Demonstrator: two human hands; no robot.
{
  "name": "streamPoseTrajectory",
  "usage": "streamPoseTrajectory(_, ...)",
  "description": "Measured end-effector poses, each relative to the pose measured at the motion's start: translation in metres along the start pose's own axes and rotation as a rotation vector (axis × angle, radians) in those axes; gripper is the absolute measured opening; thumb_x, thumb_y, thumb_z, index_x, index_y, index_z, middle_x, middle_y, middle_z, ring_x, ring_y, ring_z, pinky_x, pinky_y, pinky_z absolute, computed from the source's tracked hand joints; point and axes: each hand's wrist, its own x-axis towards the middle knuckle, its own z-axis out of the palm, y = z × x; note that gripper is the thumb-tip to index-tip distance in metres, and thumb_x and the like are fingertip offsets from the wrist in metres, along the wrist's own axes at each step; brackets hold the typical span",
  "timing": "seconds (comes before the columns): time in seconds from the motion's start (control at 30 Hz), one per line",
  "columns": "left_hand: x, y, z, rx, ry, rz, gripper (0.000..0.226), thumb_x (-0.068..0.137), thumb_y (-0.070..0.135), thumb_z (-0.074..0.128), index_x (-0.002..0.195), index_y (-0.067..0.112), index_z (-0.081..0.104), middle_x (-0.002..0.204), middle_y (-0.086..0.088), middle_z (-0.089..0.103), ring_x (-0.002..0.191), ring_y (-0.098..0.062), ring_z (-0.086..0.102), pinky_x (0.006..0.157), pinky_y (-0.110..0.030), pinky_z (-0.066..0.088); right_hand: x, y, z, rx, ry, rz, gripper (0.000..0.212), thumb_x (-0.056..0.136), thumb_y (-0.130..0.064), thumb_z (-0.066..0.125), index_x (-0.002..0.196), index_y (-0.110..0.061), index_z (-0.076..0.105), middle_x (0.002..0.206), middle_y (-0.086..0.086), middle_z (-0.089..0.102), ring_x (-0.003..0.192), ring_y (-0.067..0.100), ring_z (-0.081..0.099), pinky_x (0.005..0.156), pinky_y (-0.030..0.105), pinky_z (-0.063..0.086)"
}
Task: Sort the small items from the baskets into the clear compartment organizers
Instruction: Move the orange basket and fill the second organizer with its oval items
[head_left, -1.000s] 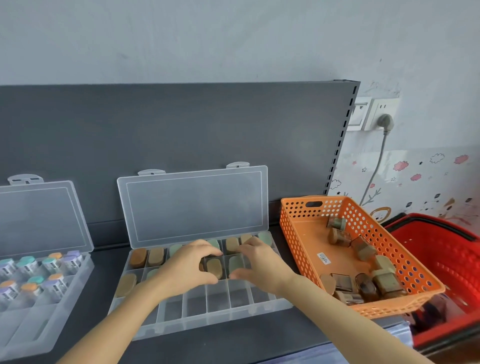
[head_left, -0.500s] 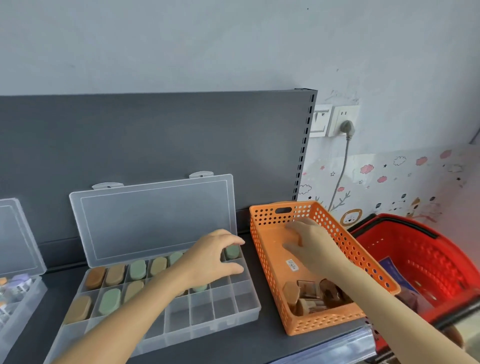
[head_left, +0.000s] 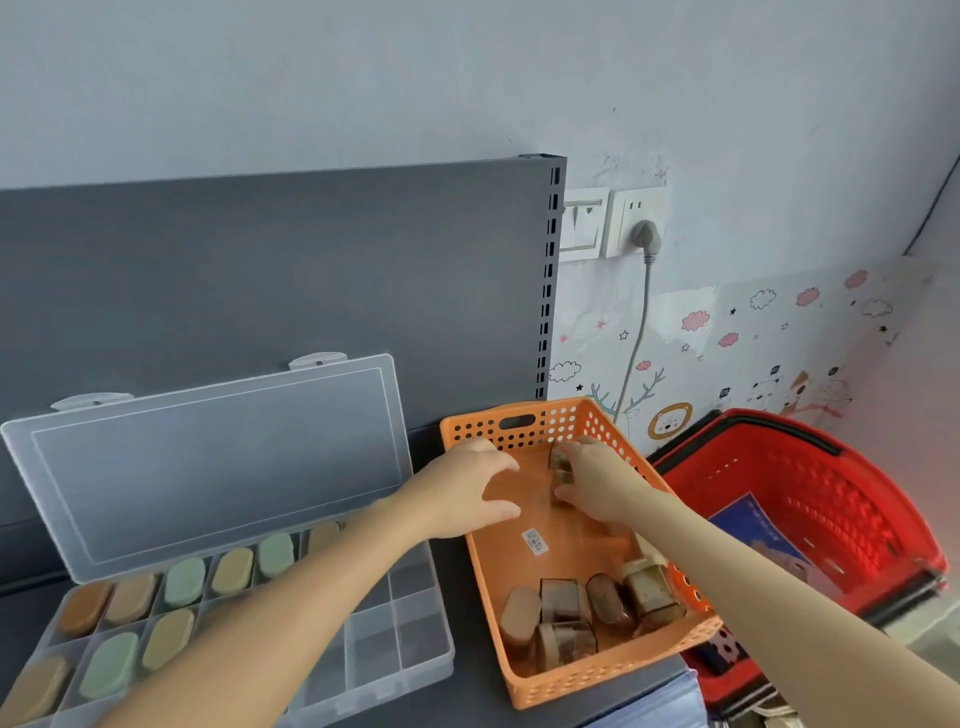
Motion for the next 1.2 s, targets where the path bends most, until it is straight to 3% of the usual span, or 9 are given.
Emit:
streamPoseTrajectory(0.1, 0.003, -0.004, 0.009, 0.057, -0.027, 0.000, 0.056, 0.089, 0.042, 0.061, 0.141, 0.027, 0.043, 0.141, 0.007, 0.041, 0.128, -0.010, 0.041, 0.106, -0.032, 0.039, 0.015, 0.002, 0.002, -0.025, -0.029, -0.004, 0.032, 0.078, -0.021, 0.065, 0.105, -0.012, 0.049, 0.104, 0.005, 0.048, 0.096, 0.022, 0.049, 0.077, 0.029, 0.039)
streamPoseTrajectory(0.33, 0.006, -0.006, 0.012, 0.091, -0.030, 0.002, 0.060, 0.087, 0.043, 0.065, 0.141, 0.028, 0.043, 0.143, 0.007, 0.040, 0.130, -0.010, 0.038, 0.107, -0.031, 0.038, 0.033, 0.007, 0.007, -0.112, -0.204, -0.027, 0.071, 0.069, -0.037, 0.077, 0.127, -0.015, 0.041, 0.121, 0.008, 0.045, 0.111, 0.026, 0.040, 0.095, 0.038, 0.037)
streamPoseTrajectory(0.53, 0.005, -0.007, 0.012, 0.106, -0.047, 0.001, 0.060, 0.086, 0.043, 0.065, 0.140, 0.029, 0.043, 0.143, 0.008, 0.040, 0.130, -0.010, 0.038, 0.108, -0.033, 0.038, 0.020, 0.005, 0.007, -0.148, -0.219, -0.163, 0.064, 0.075, -0.028, 0.072, 0.130, -0.015, 0.043, 0.122, 0.007, 0.045, 0.109, 0.025, 0.045, 0.094, 0.035, 0.041)
streamPoseTrajectory(0.7, 0.006, -0.008, 0.010, 0.121, -0.077, 0.006, 0.063, 0.086, 0.042, 0.066, 0.142, 0.029, 0.040, 0.144, 0.008, 0.040, 0.130, -0.010, 0.038, 0.108, -0.032, 0.038, 0.009, 0.008, 0.002, -0.069, -0.118, -0.149, 0.046, 0.080, -0.018, 0.060, 0.124, -0.014, 0.049, 0.116, 0.003, 0.050, 0.093, 0.018, 0.054, 0.078, 0.030, 0.052)
streamPoseTrajectory(0.97, 0.009, -0.007, 0.011, 0.161, -0.119, 0.005, 0.063, 0.085, 0.042, 0.067, 0.141, 0.029, 0.041, 0.143, 0.007, 0.041, 0.131, -0.013, 0.038, 0.108, -0.036, 0.037, -0.005, 0.014, 0.008, -0.084, -0.094, -0.106, 0.068, 0.076, -0.032, 0.075, 0.133, -0.020, 0.041, 0.121, 0.004, 0.042, 0.095, 0.019, 0.053, 0.079, 0.030, 0.050)
streamPoseTrajectory(1.1, 0.009, -0.008, 0.012, 0.157, -0.107, 0.007, 0.061, 0.085, 0.041, 0.066, 0.140, 0.029, 0.043, 0.142, 0.007, 0.042, 0.129, -0.012, 0.039, 0.108, -0.034, 0.038, -0.009, 0.015, 0.007, -0.134, -0.182, -0.170, 0.048, 0.080, -0.034, 0.071, 0.121, -0.016, 0.054, 0.117, 0.003, 0.051, 0.091, 0.015, 0.049, 0.075, 0.026, 0.043)
streamPoseTrajectory(1.2, 0.009, -0.009, 0.013, 0.153, -0.102, 0.006, 0.060, 0.086, 0.041, 0.066, 0.140, 0.029, 0.044, 0.141, 0.007, 0.043, 0.129, -0.012, 0.040, 0.107, -0.034, 0.039, -0.014, 0.015, 0.002, -0.024, -0.148, -0.181, 0.036, 0.080, -0.028, 0.069, 0.112, -0.016, 0.058, 0.104, 0.001, 0.058, 0.087, 0.016, 0.054, 0.069, 0.022, 0.044)
